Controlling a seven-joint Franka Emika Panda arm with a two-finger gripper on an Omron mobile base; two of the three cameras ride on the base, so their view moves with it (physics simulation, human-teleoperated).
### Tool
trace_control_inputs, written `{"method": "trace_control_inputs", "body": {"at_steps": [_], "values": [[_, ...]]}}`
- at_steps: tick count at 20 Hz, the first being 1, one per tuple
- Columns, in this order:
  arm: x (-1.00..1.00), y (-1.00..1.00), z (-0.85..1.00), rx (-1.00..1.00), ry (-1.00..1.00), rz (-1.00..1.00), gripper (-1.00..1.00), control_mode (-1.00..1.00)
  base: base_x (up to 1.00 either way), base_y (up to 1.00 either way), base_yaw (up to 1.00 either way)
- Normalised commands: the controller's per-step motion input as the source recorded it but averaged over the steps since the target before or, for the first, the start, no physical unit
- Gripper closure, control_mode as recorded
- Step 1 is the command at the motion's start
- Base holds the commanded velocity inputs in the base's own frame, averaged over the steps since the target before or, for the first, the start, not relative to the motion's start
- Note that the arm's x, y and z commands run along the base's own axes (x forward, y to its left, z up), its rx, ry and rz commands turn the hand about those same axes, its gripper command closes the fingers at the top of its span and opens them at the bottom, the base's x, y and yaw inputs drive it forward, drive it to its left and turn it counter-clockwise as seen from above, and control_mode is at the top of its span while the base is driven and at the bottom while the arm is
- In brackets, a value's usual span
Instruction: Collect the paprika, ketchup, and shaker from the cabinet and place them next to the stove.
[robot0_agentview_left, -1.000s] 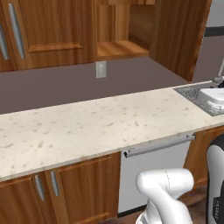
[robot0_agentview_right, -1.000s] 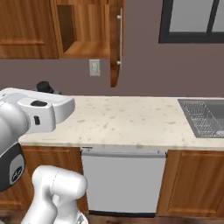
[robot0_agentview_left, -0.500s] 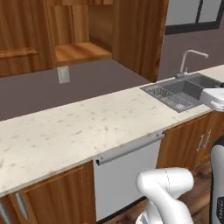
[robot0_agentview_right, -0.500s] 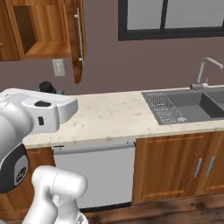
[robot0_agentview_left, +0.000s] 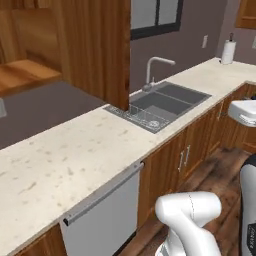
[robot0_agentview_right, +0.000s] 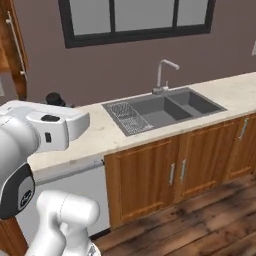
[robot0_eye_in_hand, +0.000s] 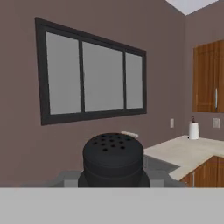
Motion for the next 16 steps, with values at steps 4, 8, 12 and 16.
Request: {"method": "trace_control_inputs", "body": {"at_steps": [4,8,12,16], "values": [[0.00,0.00,0.00,0.00,0.00,0.00,1.00,1.00,0.17,-0.17,-0.57],[0.00,0.00,0.00,0.00,0.00,0.00,1.00,1.00,0.18,-0.07,-0.59],[0.00,0.00,0.00,0.00,0.00,0.00,1.00,1.00,0.40,0.00,-0.57],[0.00,0.00,0.00,0.00,0.00,0.00,1.00,1.00,0.60,-0.02,-0.55]]}}
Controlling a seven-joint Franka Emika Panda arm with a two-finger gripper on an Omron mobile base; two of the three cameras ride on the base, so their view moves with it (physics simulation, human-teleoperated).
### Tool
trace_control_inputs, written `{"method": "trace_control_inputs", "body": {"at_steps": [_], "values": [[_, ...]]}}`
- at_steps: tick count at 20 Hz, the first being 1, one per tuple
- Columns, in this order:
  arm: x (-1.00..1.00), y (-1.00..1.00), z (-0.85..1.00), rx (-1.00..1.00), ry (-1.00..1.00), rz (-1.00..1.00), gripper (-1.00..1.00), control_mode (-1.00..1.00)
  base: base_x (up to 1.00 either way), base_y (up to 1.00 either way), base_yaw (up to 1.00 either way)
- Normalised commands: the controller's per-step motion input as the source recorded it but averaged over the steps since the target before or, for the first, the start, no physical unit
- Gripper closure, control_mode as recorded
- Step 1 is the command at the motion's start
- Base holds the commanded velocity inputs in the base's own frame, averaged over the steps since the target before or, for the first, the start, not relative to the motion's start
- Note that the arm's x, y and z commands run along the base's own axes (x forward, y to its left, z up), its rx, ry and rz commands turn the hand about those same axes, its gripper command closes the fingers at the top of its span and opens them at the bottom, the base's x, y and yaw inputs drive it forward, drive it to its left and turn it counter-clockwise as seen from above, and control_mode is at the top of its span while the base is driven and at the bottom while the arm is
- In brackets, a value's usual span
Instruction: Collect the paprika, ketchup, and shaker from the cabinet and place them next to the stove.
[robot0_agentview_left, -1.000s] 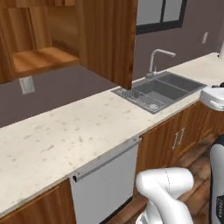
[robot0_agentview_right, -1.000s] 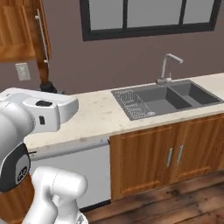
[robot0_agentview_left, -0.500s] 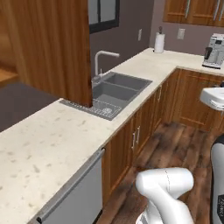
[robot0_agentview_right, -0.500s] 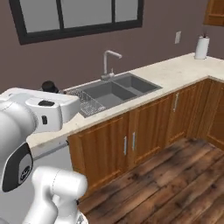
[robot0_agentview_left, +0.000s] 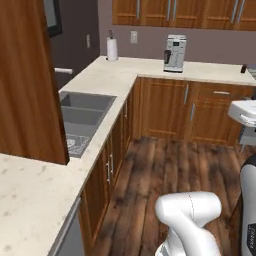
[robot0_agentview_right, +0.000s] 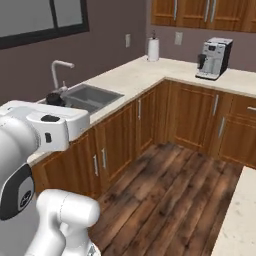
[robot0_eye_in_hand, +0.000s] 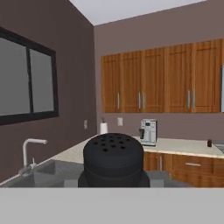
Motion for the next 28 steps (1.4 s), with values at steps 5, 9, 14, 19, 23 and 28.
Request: {"method": "trace_control_inputs", "body": {"at_steps": [5,9,14,19,23,28], "values": [[0.00,0.00,0.00,0.00,0.00,0.00,1.00,1.00,0.65,-0.03,-0.53],[0.00,0.00,0.00,0.00,0.00,0.00,1.00,1.00,0.83,0.00,-0.48],[0.00,0.00,0.00,0.00,0.00,0.00,1.00,1.00,0.98,0.13,-0.42],[0.00,0.00,0.00,0.00,0.00,0.00,1.00,1.00,1.00,0.30,-0.35],[0.00,0.00,0.00,0.00,0.00,0.00,1.00,1.00,1.00,0.49,-0.29],[0.00,0.00,0.00,0.00,0.00,0.00,1.00,1.00,1.00,0.56,-0.30]]}}
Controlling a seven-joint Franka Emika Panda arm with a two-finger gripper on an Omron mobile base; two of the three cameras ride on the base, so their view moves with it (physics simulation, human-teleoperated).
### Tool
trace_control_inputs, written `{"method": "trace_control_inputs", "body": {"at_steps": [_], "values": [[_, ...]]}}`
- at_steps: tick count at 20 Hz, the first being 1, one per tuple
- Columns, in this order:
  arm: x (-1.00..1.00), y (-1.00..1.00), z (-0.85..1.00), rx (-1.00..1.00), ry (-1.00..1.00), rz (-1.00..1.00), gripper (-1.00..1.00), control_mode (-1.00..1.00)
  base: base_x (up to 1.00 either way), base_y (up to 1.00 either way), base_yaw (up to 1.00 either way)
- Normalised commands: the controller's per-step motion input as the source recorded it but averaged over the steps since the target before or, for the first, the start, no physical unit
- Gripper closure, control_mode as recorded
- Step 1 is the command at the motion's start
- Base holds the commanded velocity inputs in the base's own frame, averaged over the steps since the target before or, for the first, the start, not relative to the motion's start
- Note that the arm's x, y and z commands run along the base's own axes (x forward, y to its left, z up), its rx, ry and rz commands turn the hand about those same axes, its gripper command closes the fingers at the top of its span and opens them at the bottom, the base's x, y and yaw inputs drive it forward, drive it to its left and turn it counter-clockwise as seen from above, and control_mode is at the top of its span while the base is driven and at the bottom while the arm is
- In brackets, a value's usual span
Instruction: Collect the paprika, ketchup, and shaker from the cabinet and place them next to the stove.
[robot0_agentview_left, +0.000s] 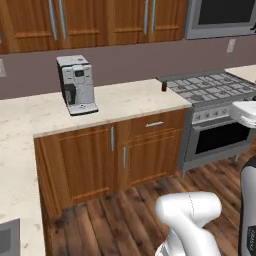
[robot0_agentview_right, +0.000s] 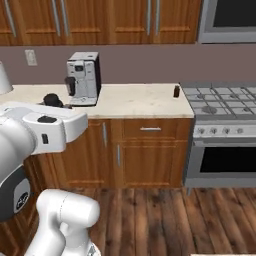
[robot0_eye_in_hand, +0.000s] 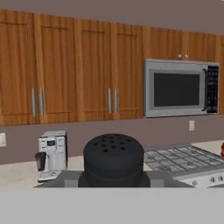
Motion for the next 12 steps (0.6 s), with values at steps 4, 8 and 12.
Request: {"method": "trace_control_inputs", "body": {"at_steps": [4,8,12], "values": [[0.00,0.00,0.00,0.00,0.00,0.00,1.00,1.00,1.00,0.36,-0.25],[0.00,0.00,0.00,0.00,0.00,0.00,1.00,1.00,1.00,0.04,-0.12],[0.00,0.00,0.00,0.00,0.00,0.00,1.00,1.00,1.00,-0.01,-0.03]]}}
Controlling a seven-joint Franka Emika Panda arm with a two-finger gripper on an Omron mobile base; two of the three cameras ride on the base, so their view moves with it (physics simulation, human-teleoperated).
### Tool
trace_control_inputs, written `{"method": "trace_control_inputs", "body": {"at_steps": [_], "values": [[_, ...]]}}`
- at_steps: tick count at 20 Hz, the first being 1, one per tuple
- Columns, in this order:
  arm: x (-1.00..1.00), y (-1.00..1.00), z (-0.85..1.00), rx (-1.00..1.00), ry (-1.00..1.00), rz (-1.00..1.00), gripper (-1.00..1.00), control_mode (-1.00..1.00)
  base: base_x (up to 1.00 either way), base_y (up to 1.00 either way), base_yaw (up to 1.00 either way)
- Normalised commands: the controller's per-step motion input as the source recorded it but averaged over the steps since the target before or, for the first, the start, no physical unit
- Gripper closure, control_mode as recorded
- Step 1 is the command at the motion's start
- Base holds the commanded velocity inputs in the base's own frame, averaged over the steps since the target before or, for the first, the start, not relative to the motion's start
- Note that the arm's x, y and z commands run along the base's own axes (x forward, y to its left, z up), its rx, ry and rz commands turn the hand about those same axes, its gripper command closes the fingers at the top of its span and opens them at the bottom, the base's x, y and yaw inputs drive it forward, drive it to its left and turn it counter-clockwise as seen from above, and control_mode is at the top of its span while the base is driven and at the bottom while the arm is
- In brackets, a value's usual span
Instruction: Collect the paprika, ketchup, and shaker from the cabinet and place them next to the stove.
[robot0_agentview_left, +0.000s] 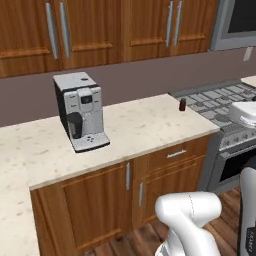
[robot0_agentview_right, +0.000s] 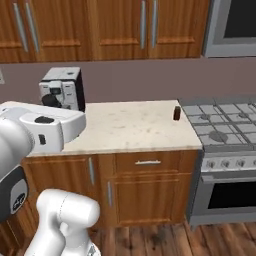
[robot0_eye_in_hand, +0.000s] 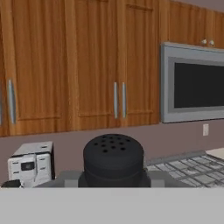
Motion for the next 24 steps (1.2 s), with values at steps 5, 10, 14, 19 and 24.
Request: {"method": "trace_control_inputs", "body": {"at_steps": [5,10,14,19,24], "values": [[0.00,0.00,0.00,0.00,0.00,0.00,1.00,1.00,0.95,-0.43,0.00],[0.00,0.00,0.00,0.00,0.00,0.00,1.00,1.00,0.62,-0.93,0.00],[0.00,0.00,0.00,0.00,0.00,0.00,1.00,1.00,0.26,-0.88,0.02],[0.00,0.00,0.00,0.00,0.00,0.00,1.00,1.00,0.02,-0.59,0.15],[0.07,-0.02,-0.16,0.00,0.05,0.06,1.00,-1.00,0.18,-0.15,0.21]]}}
